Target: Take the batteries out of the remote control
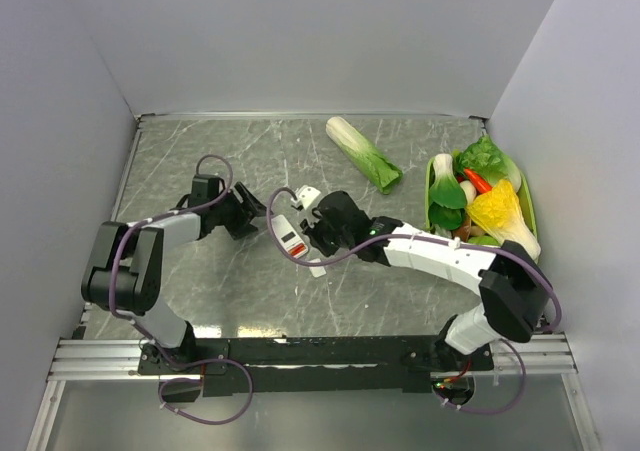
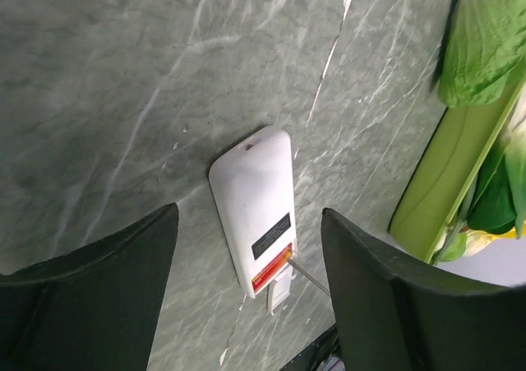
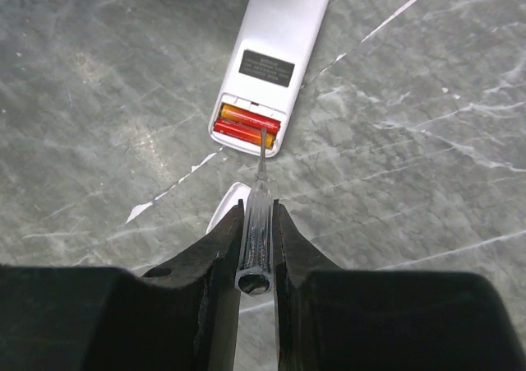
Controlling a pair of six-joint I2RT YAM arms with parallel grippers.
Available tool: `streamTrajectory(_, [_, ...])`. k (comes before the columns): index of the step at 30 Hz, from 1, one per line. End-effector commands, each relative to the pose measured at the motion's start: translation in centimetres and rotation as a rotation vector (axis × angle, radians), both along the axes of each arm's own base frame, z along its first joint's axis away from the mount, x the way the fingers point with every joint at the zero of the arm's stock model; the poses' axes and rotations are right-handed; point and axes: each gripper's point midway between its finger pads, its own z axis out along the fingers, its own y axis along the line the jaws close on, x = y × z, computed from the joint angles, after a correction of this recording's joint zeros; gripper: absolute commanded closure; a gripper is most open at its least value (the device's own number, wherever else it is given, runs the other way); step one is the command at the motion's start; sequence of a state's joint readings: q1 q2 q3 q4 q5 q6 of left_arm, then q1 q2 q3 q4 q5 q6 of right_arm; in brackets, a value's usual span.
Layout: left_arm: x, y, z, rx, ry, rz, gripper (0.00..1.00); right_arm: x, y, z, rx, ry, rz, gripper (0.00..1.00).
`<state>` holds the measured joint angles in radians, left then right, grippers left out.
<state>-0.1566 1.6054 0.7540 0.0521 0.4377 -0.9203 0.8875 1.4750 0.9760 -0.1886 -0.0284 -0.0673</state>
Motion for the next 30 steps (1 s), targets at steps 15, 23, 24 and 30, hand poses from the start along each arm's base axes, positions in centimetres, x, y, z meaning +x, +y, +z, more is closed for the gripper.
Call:
streamTrajectory(15, [1.5, -1.3, -1.3, 0.066, -0.04, -0.04, 0.33, 0.4, 1.3, 0.0, -0.025, 0.114, -0.066, 1.0])
streamTrajectory(23, [0.4, -0.7, -0.2, 0.08, -0.064, 0.026, 0.41, 0.9, 1.4, -0.2, -0.036, 0.121, -0.089, 1.0])
streamTrajectory(24, [-0.3, -0.6, -0.5, 0.081, -0.054, 0.034, 0.41, 0.9, 1.5, -0.5, -0.038, 0.126, -0.09, 1.0])
streamTrajectory(30, [-0.9, 0.7, 0.2, 0.121, -0.046, 0.1, 0.38, 1.3, 1.9, -1.0, -0.044, 0.125, -0.084, 1.0])
